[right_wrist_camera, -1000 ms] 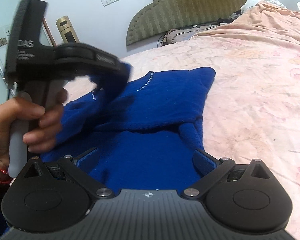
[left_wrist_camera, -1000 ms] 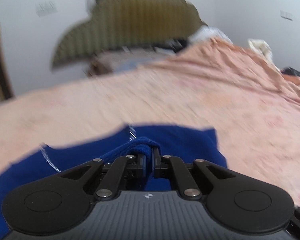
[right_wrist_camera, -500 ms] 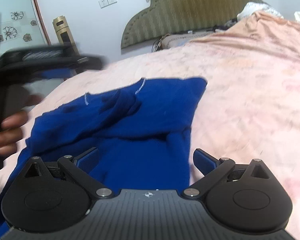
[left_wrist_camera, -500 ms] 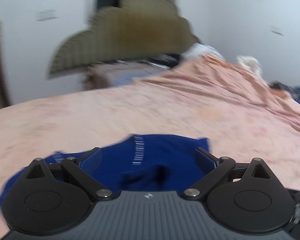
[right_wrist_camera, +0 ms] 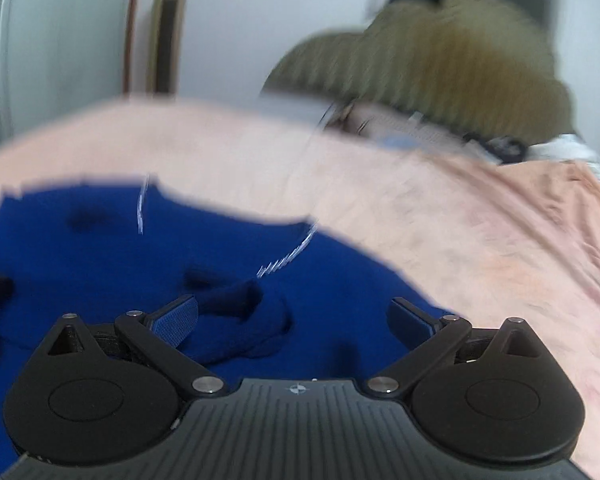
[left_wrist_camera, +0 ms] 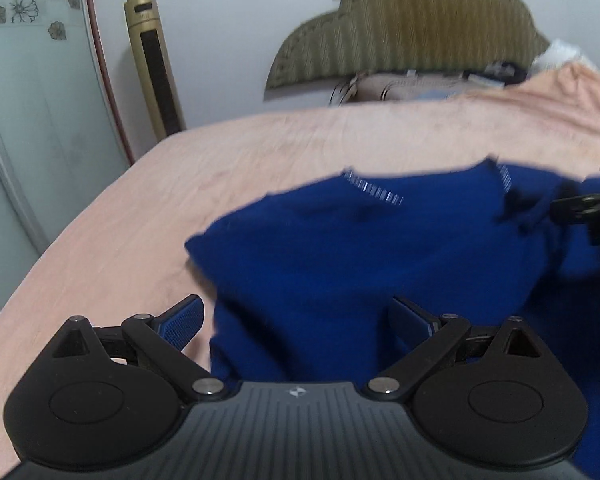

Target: Fold small clothes

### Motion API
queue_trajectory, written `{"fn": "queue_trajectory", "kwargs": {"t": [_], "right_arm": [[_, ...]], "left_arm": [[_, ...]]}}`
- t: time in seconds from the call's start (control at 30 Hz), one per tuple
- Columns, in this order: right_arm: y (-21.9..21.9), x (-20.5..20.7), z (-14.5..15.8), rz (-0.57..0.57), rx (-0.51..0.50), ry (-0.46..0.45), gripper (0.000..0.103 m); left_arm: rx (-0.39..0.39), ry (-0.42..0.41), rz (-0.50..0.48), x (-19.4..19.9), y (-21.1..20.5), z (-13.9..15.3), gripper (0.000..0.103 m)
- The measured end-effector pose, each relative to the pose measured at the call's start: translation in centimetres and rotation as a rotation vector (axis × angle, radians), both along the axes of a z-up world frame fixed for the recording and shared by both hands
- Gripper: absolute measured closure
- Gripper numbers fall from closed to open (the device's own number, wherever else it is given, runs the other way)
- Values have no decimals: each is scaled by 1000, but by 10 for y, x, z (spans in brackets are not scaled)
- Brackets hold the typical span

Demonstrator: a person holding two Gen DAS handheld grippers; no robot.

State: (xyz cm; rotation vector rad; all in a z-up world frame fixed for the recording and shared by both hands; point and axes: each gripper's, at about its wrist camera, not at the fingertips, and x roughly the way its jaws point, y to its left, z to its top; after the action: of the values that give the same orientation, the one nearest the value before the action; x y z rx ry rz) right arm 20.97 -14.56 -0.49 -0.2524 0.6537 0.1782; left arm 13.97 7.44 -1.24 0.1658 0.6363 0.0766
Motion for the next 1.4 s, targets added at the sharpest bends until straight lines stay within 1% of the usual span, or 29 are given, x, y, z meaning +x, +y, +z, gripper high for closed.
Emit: {"fn": "queue_trajectory", "kwargs": {"t": [0.03, 0.07, 0.1, 0.13, 0.17, 0.2, 0.23, 0.27, 0.37, 0.43, 0.57, 0.63, 0.7, 0.77, 0.83, 0.87, 0.9, 0.93, 0.97, 1.03, 1.07, 1.13, 1.17, 1.2, 1.23, 1.27, 1.3, 1.33, 1.4], "right_arm": [[1, 9, -7, -24, -29, 17, 6], [-2, 14, -10, -89, -47, 5, 8], [-11, 15, -9, -168, -37, -21, 8], [-23, 11, -6, -247, 6, -52, 7], [-43, 4, 0, -321, 108, -83, 6], [-64, -6, 4, -370, 226, -104, 3], [-82, -15, 7, -413, 325, -128, 3], [-95, -23, 9, -438, 388, -147, 0], [-115, -30, 13, -395, 486, -144, 1], [-125, -26, 12, -347, 558, -85, 1], [-156, -23, 2, -375, 784, -3, 3], [-169, -24, -1, -381, 862, 21, 4], [-169, -33, -3, -337, 905, 47, 7], [-168, -32, -2, -280, 898, 72, 10], [-163, -33, 1, -249, 843, 59, 11], [-159, -35, 4, -232, 792, 46, 11], [-151, -37, 7, -204, 706, 27, 11], [-142, -39, 11, -171, 617, 11, 11], [-127, -39, 11, -118, 499, -9, 11], [-101, -40, 10, -28, 318, -37, 11], [-90, -40, 9, 11, 253, -49, 12], [-77, -34, 8, 75, 190, -54, 16], [-74, -30, 7, 86, 175, -43, 25], [-72, -24, 6, 84, 163, -20, 48], [-72, -17, 5, 77, 163, 13, 62], [-74, -13, 4, 72, 177, 39, 78], [-76, -11, 2, 72, 196, 57, 91], [-77, -12, 2, 74, 201, 60, 92], [-77, -16, 4, 76, 200, 37, 96]], "left_arm": [[12, 12, 8, 2, 1, -5, 3], [15, 24, 12, 3, 2, -10, 3], [6, 29, 15, 3, 4, -13, 3], [-9, 24, 13, 4, 5, -14, 3], [-26, 23, 8, 4, 8, -13, 3], [-38, 24, 2, 2, 9, -12, 3], [-50, 29, -3, 2, 11, -14, 3], [-61, 33, -7, 2, 13, -15, 2], [-65, 35, -6, 1, 13, -13, 2], [-71, 37, -5, 1, 15, -13, 2], [-97, 44, 1, 0, 18, -12, 2], [-104, 44, 19, -1, 22, -8, 3], [-110, 19, 33, -4, 26, 2, 3], [-104, -29, 29, -7, 34, 16, 3], [-76, -45, 27, -1, 43, 25, 3], [-68, -45, 34, 5, 49, 28, 3], [-76, -39, 39, 11, 56, 29, 3], [-108, -29, 42, 19, 65, 30, 3], [-162, -10, 50, 29, 75, 31, 3], [-320, 45, 75, 49, 96, 30, 3], [-399, 61, 86, 57, 103, 29, 3], [-554, 88, 96, 74, 114, 22, 3], [-601, 99, 109, 82, 116, 18, 4], [-626, 104, 128, 88, 117, 13, 12], [-646, 99, 145, 92, 117, 11, 28], [-665, 108, 148, 98, 117, 8, 73], [-671, 137, 153, 104, 116, 5, 90], [-667, 157, 175, 109, 116, 3, 91], [-630, 145, 179, 115, 111, 2, 94]]}}
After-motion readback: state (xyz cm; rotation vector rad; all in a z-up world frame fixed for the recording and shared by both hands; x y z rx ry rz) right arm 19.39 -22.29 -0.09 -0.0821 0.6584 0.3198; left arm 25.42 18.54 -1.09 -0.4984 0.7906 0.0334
